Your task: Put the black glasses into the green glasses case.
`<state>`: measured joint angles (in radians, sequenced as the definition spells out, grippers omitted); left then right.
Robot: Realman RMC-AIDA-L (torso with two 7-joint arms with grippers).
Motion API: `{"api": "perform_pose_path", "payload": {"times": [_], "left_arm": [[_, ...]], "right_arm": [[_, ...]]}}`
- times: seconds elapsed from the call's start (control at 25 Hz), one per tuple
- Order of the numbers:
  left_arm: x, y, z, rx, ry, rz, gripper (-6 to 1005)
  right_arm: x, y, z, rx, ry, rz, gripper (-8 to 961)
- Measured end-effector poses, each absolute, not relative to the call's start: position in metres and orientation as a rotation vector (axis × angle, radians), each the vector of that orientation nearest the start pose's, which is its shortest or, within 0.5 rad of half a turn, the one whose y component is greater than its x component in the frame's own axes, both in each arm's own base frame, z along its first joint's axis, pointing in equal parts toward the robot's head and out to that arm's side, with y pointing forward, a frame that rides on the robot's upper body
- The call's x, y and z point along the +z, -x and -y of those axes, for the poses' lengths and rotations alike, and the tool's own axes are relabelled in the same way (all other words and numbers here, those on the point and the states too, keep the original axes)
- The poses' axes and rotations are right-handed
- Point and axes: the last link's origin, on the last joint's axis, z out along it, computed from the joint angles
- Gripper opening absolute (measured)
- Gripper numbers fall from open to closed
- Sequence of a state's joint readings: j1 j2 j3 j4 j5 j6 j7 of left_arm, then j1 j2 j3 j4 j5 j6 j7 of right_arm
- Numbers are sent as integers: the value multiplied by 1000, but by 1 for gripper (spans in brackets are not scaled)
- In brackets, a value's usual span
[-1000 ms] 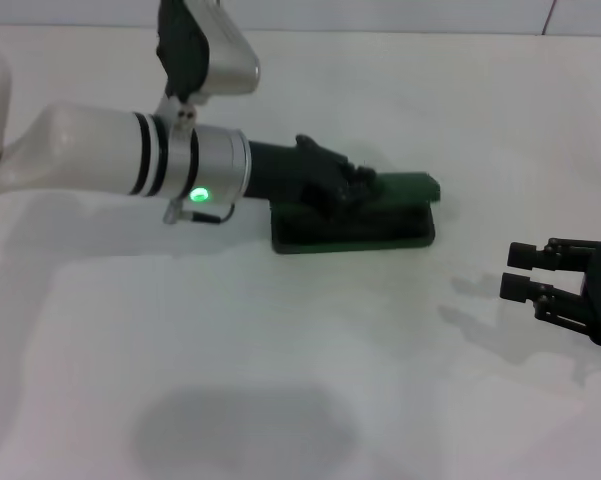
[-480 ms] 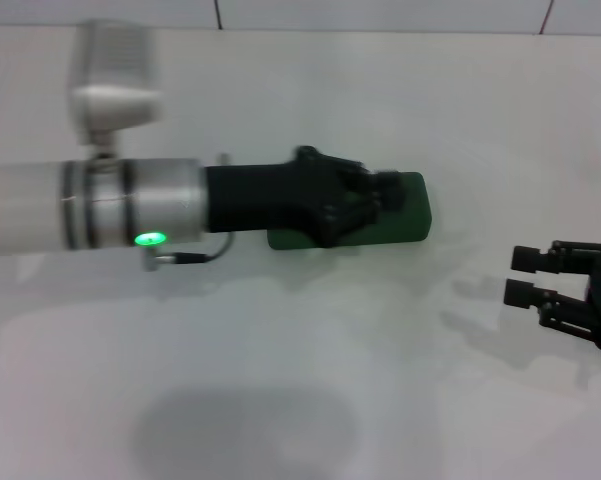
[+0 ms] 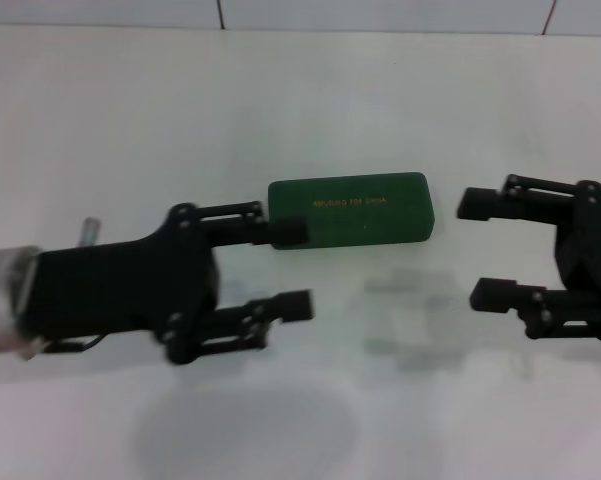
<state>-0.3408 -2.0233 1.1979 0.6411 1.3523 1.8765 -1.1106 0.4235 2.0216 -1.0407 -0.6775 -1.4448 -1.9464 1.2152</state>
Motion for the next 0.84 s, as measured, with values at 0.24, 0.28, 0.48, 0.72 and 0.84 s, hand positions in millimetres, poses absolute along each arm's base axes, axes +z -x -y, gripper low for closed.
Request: {"api": "perform_pose_path", "payload": {"times": [0.24, 0.28, 0.48, 0.72, 0.84], "left_arm": [[20, 239, -242, -1420, 2753, 201, 612], [20, 240, -242, -1418, 2747, 192, 631], [23, 244, -241, -1394, 2738, 173, 730], [23, 245, -241, -1384, 2735, 151, 730], [21, 246, -239, -1376, 2749, 156, 730]], "right_arm": [[23, -195, -280, 1348, 2927, -54, 720], [22, -195, -280, 1335, 2936, -58, 721], [17, -197, -285, 1257, 2969, -98, 772], [15, -197, -284, 1258, 2973, -104, 821], [14, -198, -283, 1262, 2971, -119, 821]]}}
